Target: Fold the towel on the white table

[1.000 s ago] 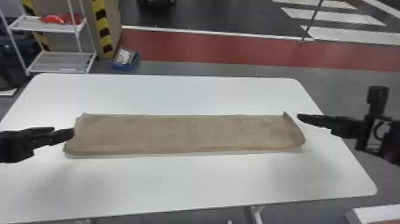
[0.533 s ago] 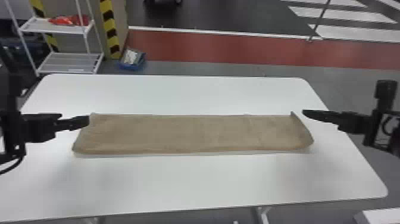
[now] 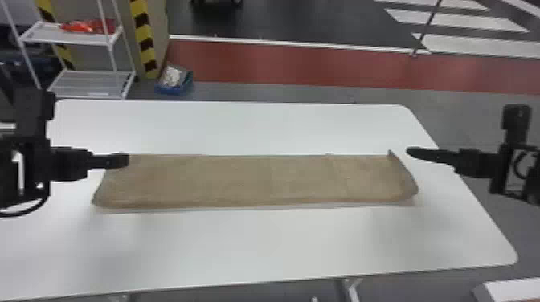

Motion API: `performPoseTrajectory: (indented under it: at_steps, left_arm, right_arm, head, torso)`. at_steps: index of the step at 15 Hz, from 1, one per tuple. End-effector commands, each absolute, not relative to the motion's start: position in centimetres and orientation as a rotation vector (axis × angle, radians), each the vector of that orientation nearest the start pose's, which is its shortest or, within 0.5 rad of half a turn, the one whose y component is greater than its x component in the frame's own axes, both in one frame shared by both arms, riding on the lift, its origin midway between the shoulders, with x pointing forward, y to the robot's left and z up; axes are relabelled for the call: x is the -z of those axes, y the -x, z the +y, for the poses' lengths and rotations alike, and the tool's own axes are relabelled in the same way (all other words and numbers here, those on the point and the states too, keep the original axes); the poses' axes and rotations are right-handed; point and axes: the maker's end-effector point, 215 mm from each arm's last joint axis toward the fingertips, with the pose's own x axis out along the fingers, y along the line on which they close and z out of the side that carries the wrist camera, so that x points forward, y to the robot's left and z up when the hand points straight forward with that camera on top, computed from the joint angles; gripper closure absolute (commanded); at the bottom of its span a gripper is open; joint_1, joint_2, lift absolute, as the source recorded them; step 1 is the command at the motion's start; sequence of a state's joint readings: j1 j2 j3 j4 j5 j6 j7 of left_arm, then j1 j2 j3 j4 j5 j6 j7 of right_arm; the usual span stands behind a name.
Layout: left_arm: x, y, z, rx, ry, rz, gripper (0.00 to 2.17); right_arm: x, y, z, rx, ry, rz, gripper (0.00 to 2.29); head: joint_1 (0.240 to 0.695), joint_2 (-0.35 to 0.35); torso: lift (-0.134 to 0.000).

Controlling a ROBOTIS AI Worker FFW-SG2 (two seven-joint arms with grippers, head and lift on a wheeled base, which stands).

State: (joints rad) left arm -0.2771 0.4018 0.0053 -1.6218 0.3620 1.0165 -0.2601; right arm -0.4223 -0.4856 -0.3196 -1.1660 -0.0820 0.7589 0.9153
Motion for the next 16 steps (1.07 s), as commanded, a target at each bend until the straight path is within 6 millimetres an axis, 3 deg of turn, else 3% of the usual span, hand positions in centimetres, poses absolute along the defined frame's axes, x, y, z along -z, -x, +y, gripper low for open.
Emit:
performPoseTrajectory:
  at_steps: [1, 8, 16]
  left_arm:
    - [40.6, -59.6, 31.2, 0.228, 0.059, 0.718, 0.16]
    - [41.0, -60.0, 32.1, 0.203, 0.067, 0.738, 0.16]
    - [41.8, -60.2, 32.5, 0.195, 0.076, 0.760, 0.16]
  right_arm:
    - [37.6, -59.2, -46.9, -0.344, -0.214, 0.602, 0.38]
    - [36.8, -59.0, -48.1, -0.366, -0.193, 0.575, 0.38]
    - [37.4, -59.5, -48.5, -0.366, -0.188, 0.569, 0.38]
  head:
    - [0.695, -0.140]
    - [0.695, -0.142]
    - [0.695, -0.143]
  torso:
    - [-0.120]
    - [-0.120]
    - [-0.120]
